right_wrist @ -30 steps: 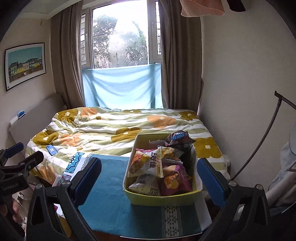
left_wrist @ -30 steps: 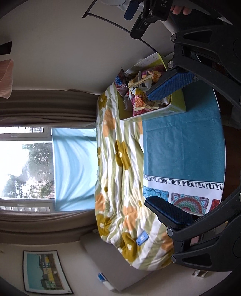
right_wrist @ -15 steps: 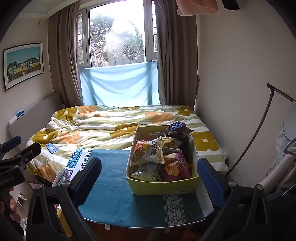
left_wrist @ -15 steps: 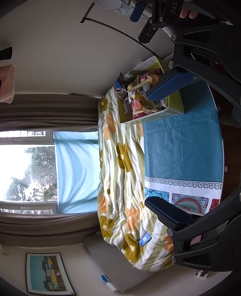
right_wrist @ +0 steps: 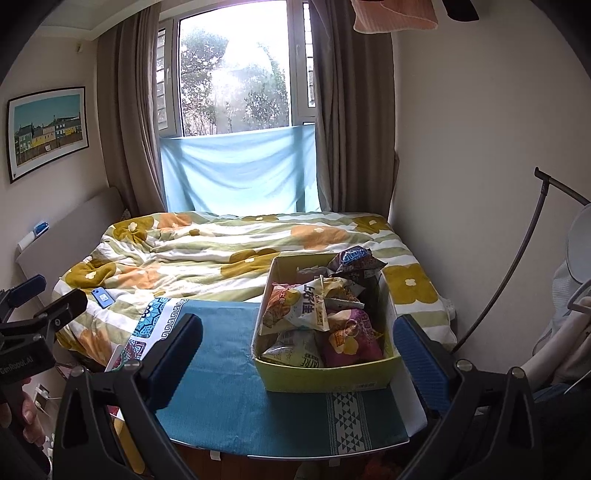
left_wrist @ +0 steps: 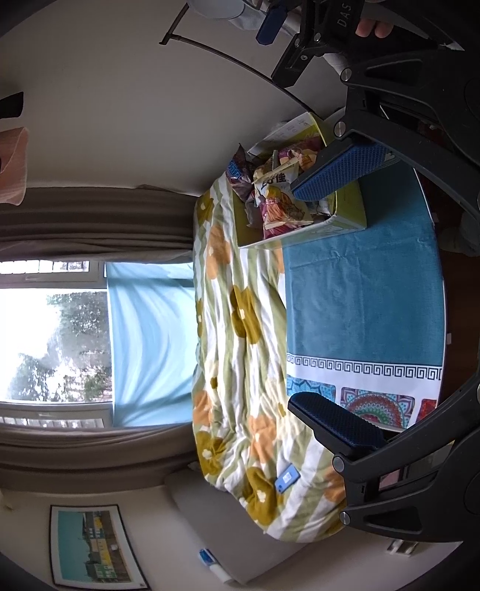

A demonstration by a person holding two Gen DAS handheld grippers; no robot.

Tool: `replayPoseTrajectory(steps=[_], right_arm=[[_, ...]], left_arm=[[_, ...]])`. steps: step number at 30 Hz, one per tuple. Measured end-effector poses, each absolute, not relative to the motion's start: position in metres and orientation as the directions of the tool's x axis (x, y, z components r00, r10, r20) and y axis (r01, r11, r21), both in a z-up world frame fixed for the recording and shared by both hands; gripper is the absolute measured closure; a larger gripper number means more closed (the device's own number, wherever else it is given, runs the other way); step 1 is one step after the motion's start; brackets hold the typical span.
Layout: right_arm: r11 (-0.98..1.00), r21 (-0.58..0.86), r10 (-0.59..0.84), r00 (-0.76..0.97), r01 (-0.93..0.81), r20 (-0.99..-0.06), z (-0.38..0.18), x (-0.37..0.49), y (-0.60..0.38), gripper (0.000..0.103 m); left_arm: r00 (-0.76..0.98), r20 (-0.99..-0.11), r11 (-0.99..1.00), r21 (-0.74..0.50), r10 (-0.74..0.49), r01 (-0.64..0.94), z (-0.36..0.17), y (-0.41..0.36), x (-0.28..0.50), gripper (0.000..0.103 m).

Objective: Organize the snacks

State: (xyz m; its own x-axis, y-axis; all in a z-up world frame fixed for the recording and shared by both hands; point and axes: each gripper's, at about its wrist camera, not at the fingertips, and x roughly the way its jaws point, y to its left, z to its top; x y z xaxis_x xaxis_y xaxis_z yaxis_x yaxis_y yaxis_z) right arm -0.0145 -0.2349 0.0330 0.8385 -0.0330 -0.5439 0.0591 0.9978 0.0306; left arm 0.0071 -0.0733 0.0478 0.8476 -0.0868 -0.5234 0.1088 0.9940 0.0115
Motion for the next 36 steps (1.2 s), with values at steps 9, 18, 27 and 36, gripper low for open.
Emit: replayPoseTrajectory(steps=[9,18,27,36], right_arm=[[0.998,0.031,-0.030,0.838,0.056,-0.545,0.0331,-0.0141,-0.2337,0.000],[0.998,0.031,-0.030,0.835,0.057,-0.549,0.0315,-0.0135,-0.2337,0.000],[0.998,0.033,-0.032,0.834,0.060,-0.550,0.0293,-0.0137,-0.2340,0.000],[0.998,0.032,-0.033,0.832,0.060,-0.553,0.0284,-0.0145,-0.2339,0.000]], left_arm=[[0.843,-0.531,0.995,0.009,-0.083,0.104,0.0464,-0.0737,0.0062,0.001],[0.840,-0.536,0.995,0.005,-0.083,0.101,0.0457,-0.0741,0.0048,0.001],[0.846,-0.528,0.996,0.001,-0.072,0.085,0.0460,-0.0734,0.0030,0.001],[0.846,-0.527,0.996,-0.011,-0.077,0.084,0.0420,-0.0737,0.0041,0.001]])
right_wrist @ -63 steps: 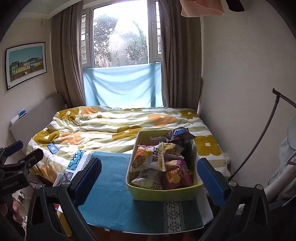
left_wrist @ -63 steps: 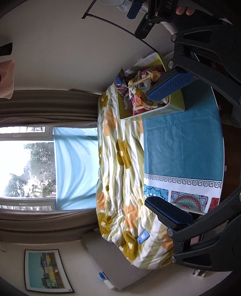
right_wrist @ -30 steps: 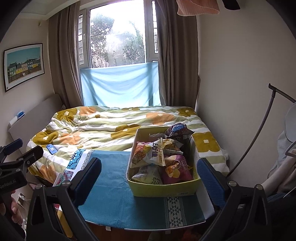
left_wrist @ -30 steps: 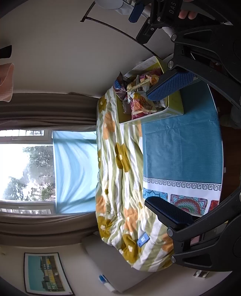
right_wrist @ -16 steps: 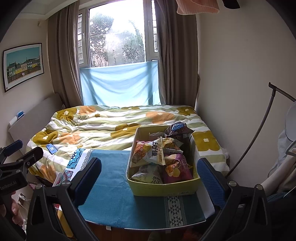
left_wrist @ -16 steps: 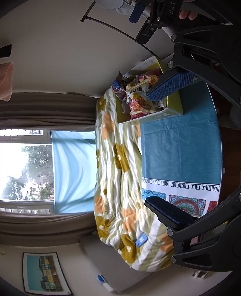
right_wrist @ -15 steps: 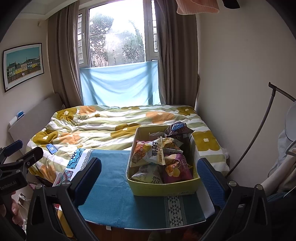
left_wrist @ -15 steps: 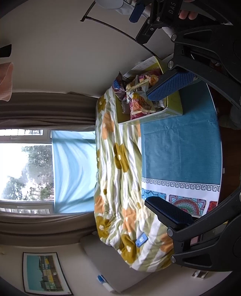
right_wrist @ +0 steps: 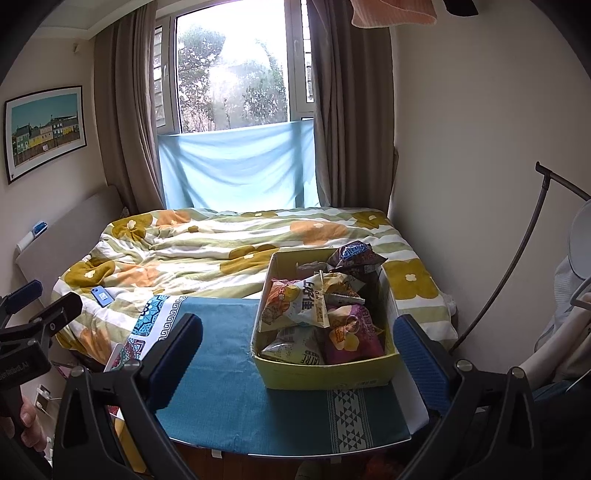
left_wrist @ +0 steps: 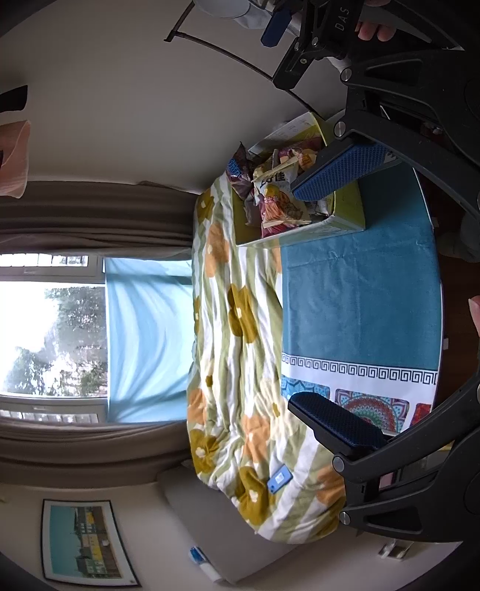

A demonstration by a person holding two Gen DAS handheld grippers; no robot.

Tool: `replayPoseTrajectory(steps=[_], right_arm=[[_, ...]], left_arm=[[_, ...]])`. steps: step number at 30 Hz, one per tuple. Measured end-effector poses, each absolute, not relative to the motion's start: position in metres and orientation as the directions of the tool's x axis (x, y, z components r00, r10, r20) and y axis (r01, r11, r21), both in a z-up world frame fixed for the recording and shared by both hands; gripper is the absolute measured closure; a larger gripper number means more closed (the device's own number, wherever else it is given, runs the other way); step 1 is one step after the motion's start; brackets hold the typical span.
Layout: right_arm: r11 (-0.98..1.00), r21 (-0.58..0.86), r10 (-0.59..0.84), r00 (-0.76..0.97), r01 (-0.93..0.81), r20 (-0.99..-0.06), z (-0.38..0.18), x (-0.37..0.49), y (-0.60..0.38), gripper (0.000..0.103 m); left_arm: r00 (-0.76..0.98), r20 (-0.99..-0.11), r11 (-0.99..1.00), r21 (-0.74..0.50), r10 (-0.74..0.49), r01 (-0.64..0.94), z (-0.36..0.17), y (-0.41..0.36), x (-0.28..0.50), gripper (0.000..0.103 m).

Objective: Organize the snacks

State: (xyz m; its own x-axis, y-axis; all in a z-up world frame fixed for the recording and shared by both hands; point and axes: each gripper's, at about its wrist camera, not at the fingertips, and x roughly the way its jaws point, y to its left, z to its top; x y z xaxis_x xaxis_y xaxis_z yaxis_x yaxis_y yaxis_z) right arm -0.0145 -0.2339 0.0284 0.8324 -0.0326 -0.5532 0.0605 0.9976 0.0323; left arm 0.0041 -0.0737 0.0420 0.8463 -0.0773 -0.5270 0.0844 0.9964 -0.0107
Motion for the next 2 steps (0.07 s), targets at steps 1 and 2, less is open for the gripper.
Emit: replayPoseTrajectory(steps=[1,2], right_arm=[[0.998,0.033,-0.033,0.832,0.061,-0.554,0.0278,-0.0148,-0.2338,0.000],[0.998,0.033,-0.033,0.831,0.061,-0.555,0.0278,-0.0152,-0.2333,0.000]], left_arm=[[0.848,-0.524,0.997,-0.011,-0.076,0.082,0.0416,-0.0729,0.0040,0.001],[0.849,-0.523,0.997,-0.010,-0.074,0.081,0.0417,-0.0732,0.0042,0.001]])
